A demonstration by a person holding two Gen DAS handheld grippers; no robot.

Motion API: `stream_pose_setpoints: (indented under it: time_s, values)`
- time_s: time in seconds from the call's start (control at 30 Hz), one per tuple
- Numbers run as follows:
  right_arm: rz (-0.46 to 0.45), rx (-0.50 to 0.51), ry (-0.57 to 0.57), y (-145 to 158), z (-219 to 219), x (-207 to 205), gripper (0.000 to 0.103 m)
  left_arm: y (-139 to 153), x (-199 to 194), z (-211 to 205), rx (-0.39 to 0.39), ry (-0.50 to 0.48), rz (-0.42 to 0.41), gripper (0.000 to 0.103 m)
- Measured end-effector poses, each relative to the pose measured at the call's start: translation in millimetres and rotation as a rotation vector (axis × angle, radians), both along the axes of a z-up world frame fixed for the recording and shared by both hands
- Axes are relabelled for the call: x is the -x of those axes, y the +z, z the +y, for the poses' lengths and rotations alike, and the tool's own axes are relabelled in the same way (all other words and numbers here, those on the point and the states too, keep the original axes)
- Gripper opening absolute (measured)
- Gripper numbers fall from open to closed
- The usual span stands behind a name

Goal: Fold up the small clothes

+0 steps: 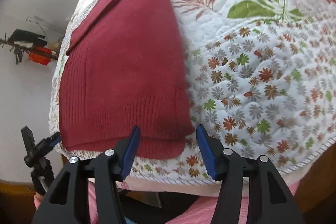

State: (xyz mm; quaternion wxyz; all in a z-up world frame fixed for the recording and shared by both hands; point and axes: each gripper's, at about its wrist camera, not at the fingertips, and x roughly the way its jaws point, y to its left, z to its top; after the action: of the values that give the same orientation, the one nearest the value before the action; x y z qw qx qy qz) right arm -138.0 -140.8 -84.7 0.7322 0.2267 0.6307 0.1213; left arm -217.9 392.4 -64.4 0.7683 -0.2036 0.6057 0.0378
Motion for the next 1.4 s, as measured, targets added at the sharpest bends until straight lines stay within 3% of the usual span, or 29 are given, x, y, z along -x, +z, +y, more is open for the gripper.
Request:
stream_pose_setpoints:
  time_s: [0.33, 0.43, 0.6, 0.93, 1.07, 1.17, 1.27, 1.4]
  values:
    - [0.052, -0.063, -0.023, -18, 4, -15, 0.057, -16, -19, -2, 0.088, 0.035, 0.023, 0.066]
    - [0.039, -0.078, 0.001, -13, 13, -18, 0.057, -12, -22, -3, 0.235, 0.038, -0.016, 0.065]
    - [0.034, -0.07, 0.018, -12, 15, -19, 0.057, -19, -22, 3, 0.189, 0.054, 0.016, 0.063]
    - [0.026, -0.08, 0.021, -13, 14, -21, 0.057, -20, -19, -10, 0.234, 0.014, 0.018, 0.058]
    - [0.032, -0.078, 0.016, -16, 14, -24, 0.051, -23, -17, -16, 0.142, -0.009, 0.032, 0.04]
    - [0.028, -0.05, 0.039, -17, 16, -25, 0.047, -22, -14, -13, 0.125, 0.01, 0.026, 0.023]
    - [0.026, -0.033, 0.047, -18, 15, -24, 0.035, -20, -6, -4, 0.122, 0.032, 0.018, 0.01]
    - [0.025, -0.052, 0.044, -18, 9, -21, 0.02, -12, -3, -4, 0.114, 0.023, -0.005, 0.006]
